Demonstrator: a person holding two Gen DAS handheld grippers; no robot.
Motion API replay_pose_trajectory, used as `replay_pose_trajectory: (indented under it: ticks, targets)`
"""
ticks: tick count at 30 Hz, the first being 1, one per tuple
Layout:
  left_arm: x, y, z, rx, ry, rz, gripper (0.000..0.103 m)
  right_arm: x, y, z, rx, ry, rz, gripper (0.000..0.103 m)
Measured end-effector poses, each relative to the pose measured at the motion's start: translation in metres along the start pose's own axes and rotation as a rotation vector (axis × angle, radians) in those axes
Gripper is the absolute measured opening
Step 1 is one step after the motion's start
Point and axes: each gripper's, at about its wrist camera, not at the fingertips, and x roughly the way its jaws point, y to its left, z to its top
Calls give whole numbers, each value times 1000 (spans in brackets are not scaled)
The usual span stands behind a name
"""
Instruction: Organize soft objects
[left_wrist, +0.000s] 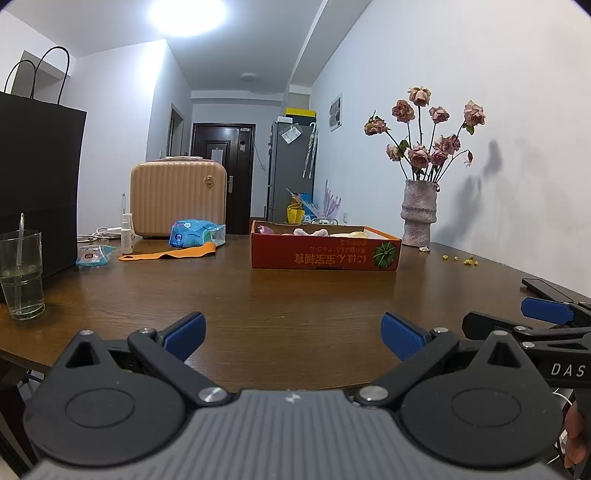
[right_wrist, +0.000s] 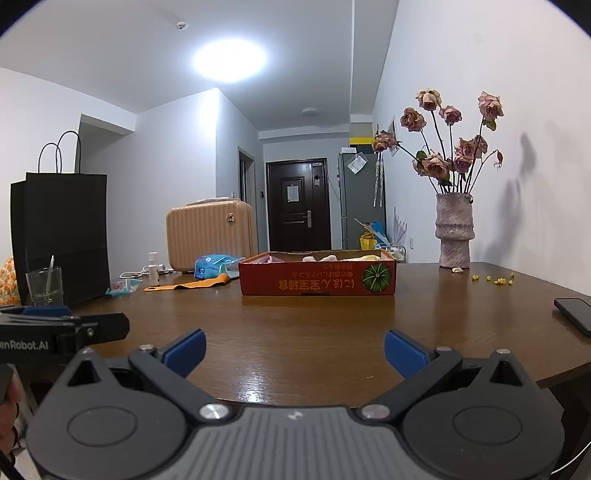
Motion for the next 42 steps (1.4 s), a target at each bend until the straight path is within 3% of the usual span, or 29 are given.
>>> replay_pose_trajectory:
  ticks: [42]
  targets:
    - [1,1,-2,13,3,-7,103,2,-3,-5,40,14,-10,103]
